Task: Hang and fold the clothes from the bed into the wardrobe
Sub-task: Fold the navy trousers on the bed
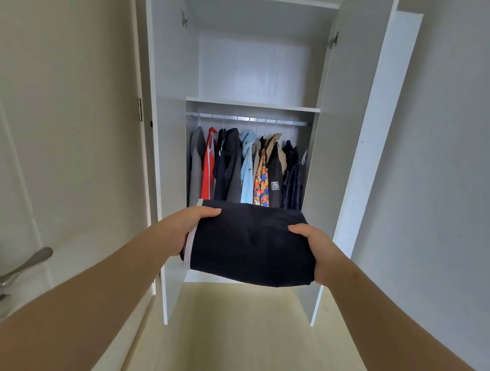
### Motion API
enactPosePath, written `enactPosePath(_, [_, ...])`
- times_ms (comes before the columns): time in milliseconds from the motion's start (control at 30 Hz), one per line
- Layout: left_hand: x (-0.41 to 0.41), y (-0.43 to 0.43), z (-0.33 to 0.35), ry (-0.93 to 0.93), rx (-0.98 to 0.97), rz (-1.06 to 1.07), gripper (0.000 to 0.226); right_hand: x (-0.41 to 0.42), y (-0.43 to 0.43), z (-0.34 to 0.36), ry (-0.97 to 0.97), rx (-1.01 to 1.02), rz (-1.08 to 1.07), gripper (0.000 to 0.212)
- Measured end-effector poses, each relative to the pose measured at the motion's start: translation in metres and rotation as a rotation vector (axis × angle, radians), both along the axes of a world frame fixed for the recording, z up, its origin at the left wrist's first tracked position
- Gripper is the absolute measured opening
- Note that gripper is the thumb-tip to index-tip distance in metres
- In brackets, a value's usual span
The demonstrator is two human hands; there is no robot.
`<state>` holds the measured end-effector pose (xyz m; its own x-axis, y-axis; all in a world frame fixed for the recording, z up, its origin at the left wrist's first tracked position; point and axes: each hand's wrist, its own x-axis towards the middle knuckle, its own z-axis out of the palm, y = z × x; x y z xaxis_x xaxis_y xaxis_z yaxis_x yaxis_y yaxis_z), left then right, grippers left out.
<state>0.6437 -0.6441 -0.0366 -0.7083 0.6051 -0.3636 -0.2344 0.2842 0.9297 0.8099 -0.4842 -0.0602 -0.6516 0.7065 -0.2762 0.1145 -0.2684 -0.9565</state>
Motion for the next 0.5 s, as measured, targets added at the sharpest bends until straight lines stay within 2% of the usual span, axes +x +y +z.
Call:
enactPosePath(100, [-0.038, 0.034, 0.006, 0.02, 0.03, -0.005, 0.037, -0.035, 0.032, 0.005, 0.027, 0.022, -0.015, 0.008])
enactPosePath(200, [-0.084, 0.066, 0.008, 0.02, 0.065, -0.02, 0.039, -0.081, 0.063, 0.009, 0.031, 0.055, -0.039, 0.021])
enactPosePath(267, [-0.114, 0.084, 0.009, 0.025, 0.072, -0.017, 0.038, -0.112, 0.082, 0.014, 0.028, 0.063, -0.046, 0.021])
enactPosePath(500, [-0.264, 0.16, 0.047, 0.066, 0.127, -0.011, 0.02, -0.258, 0.161, 0.054, 0.121, 0.074, 0.0, 0.029])
